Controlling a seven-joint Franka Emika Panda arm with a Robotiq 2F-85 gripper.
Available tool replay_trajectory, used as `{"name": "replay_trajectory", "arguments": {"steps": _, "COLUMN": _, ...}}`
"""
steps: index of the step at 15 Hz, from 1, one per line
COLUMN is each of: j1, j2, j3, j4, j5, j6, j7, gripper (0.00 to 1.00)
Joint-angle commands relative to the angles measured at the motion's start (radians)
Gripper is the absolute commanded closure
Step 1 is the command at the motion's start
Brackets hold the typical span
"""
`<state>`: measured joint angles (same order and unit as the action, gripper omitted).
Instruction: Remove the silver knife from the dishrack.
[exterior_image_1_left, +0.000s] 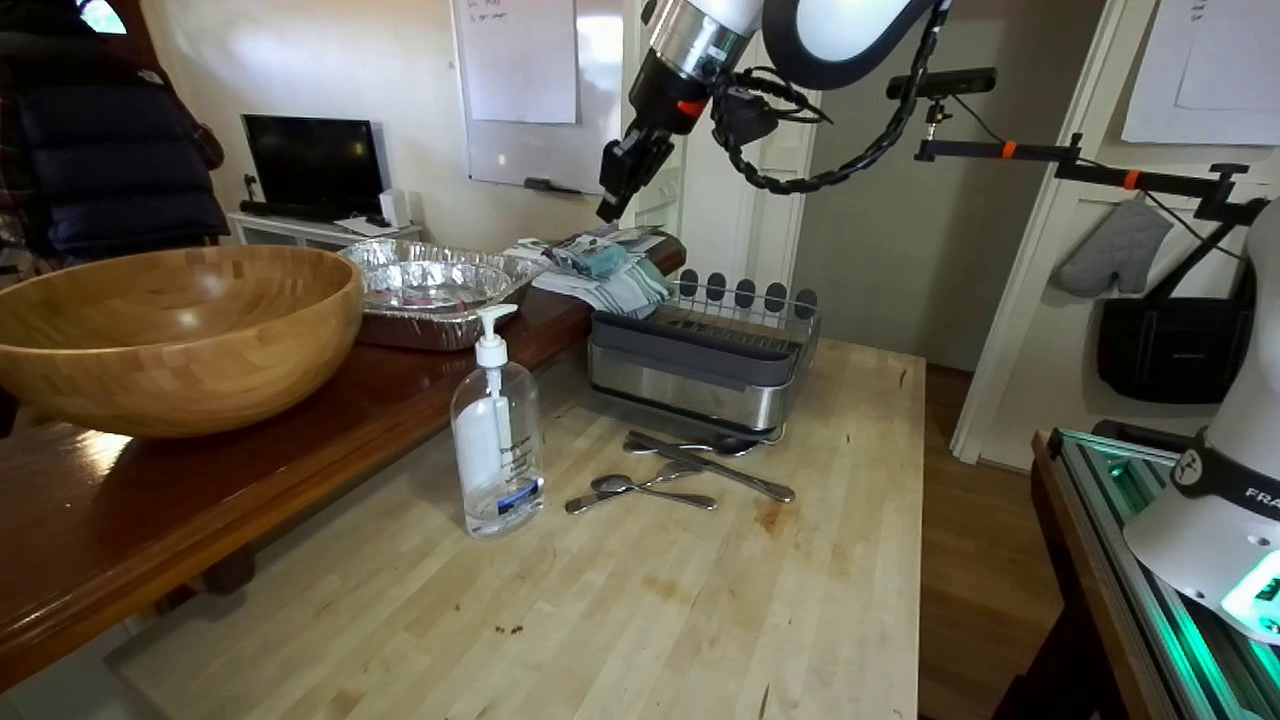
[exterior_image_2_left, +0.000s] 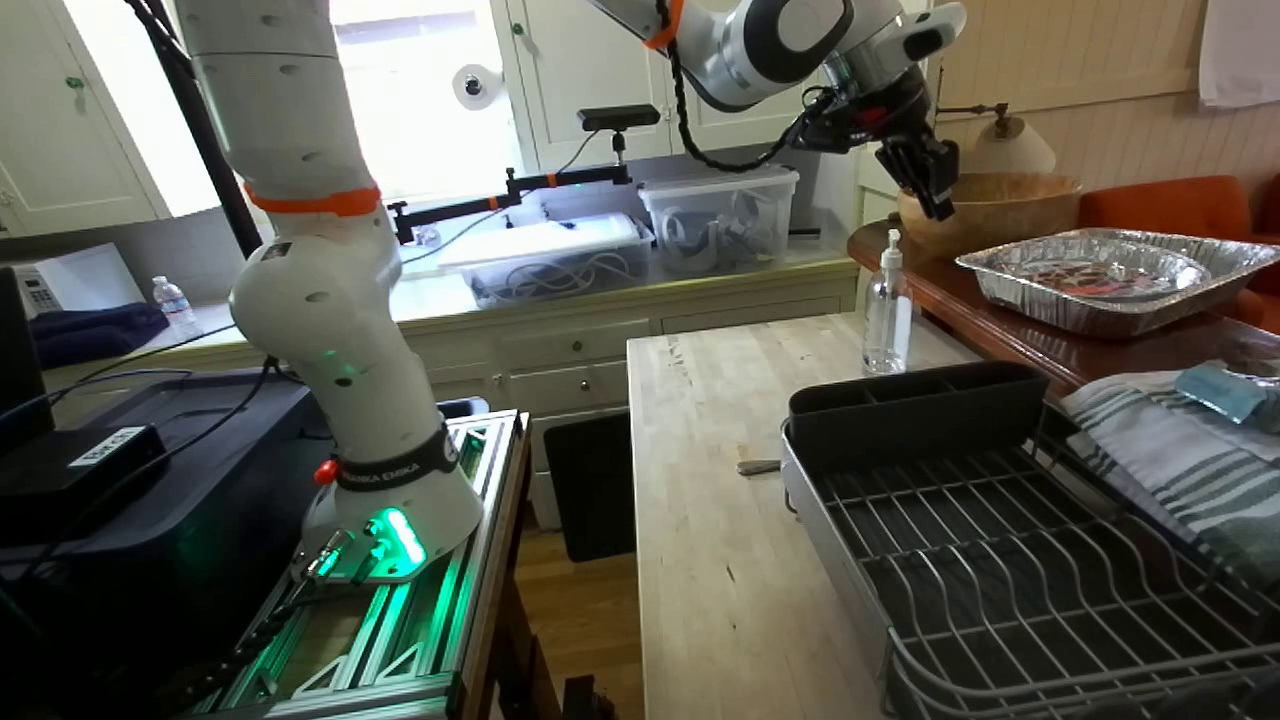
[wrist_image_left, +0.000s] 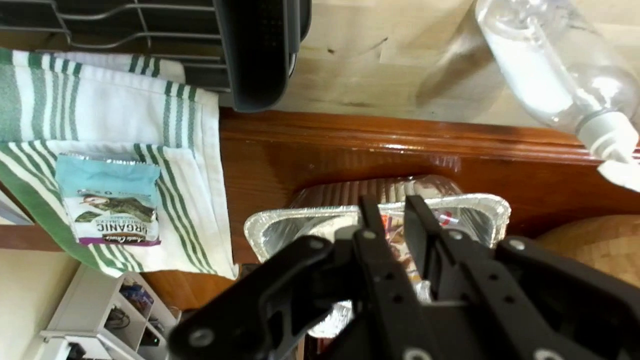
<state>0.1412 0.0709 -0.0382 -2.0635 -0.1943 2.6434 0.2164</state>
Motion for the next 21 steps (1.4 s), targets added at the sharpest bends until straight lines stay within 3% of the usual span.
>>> {"name": "replay_trajectory", "arguments": {"steps": 1, "j1": -0.028, "j2": -0.035, "j3": 0.045, "j4": -0.019, "j5": 0.072, "j6": -0.118, "j7": -0.047, "gripper": 0.71}}
{"name": "replay_trajectory", "arguments": {"steps": 2, "j1": -0.03, "j2": -0.036, "j3": 0.051, "j4": -0.017, "j5": 0.082, "j6": -0.149, "j7": -0.049, "gripper": 0.53}}
{"name": "replay_trajectory", "arguments": {"steps": 9, "j1": -0.038, "j2": -0.043, "j3": 0.072, "j4": -0.015, "j5": 0.127, "j6": -0.333, "j7": -0.044, "gripper": 0.03}}
{"name": "replay_trajectory", "arguments": {"steps": 21, "j1": -0.046, "j2": -0.05, "j3": 0.077, "j4": -0.044, "j5": 0.136, "j6": -0.55, "j7": 0.074, "gripper": 0.0}}
